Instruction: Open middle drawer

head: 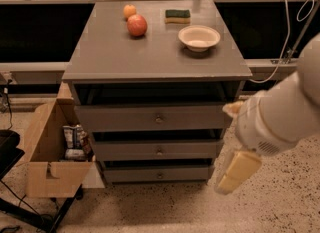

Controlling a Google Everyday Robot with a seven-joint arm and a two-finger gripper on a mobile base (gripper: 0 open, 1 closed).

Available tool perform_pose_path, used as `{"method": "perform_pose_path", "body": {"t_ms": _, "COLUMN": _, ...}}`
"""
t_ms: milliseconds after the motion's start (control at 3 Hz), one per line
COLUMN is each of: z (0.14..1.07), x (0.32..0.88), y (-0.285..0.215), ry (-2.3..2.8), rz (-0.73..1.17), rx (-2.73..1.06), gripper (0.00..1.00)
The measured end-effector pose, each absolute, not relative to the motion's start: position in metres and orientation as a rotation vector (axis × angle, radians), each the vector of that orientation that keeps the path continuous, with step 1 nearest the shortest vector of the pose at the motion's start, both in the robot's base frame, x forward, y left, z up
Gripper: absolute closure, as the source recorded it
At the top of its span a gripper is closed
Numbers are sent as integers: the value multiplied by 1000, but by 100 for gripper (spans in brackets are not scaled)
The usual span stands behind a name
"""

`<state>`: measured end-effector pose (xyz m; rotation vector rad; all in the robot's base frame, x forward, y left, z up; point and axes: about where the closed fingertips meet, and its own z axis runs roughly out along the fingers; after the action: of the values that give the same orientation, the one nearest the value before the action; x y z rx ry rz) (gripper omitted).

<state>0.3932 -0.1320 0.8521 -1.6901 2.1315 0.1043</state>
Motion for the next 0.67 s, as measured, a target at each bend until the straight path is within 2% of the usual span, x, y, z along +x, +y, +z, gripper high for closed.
{"method": "perform_pose_path", "body": {"t_ms": 667, "z": 683, "x": 370, "y": -78, "ry": 2171, "rz": 226, "rx": -1742, "gripper": 0}}
